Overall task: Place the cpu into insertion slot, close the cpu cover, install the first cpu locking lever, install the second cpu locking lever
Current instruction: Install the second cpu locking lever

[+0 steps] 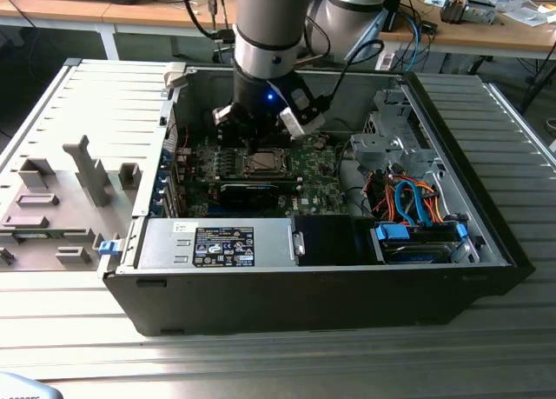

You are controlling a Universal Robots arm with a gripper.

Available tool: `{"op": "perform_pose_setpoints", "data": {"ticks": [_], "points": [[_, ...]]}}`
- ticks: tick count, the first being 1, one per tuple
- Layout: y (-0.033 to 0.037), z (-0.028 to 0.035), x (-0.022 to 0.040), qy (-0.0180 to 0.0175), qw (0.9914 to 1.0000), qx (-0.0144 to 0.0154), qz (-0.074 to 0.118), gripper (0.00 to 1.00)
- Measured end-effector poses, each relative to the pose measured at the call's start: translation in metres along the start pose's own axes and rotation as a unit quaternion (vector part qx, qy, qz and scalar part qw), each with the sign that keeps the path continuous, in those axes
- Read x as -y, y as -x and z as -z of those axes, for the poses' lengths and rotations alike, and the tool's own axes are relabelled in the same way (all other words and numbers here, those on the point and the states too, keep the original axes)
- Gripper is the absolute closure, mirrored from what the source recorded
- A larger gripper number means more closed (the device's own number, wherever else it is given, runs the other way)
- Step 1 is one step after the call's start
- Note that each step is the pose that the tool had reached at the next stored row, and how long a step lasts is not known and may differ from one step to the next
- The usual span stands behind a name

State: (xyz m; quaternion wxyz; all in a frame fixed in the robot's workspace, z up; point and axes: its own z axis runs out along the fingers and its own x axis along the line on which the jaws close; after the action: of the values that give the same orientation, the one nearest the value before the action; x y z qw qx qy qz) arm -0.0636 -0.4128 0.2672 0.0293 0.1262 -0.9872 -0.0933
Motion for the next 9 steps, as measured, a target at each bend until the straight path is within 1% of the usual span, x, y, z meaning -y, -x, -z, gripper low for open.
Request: {"op": "perform_pose_setpoints", "data": {"ticks": [1,2,3,5,6,9], "points": [[-0.0006,-0.015,0.0026,0.0005,0.99997,-0.0007,-0.007,0.89],[-0.0028,-0.0228,0.003,0.0001,0.99983,0.0013,-0.019,0.89],[-0.0045,-0.0286,0.0026,-0.0003,0.99964,0.0028,-0.027,0.89],[-0.0084,-0.0348,0.0006,-0.0003,0.99949,0.0037,-0.032,0.89],[-0.012,-0.0385,-0.0011,-0.0002,0.99944,0.004,-0.033,0.89],[-0.0158,-0.045,-0.0018,-0.0001,0.99936,0.0044,-0.035,0.89]]}}
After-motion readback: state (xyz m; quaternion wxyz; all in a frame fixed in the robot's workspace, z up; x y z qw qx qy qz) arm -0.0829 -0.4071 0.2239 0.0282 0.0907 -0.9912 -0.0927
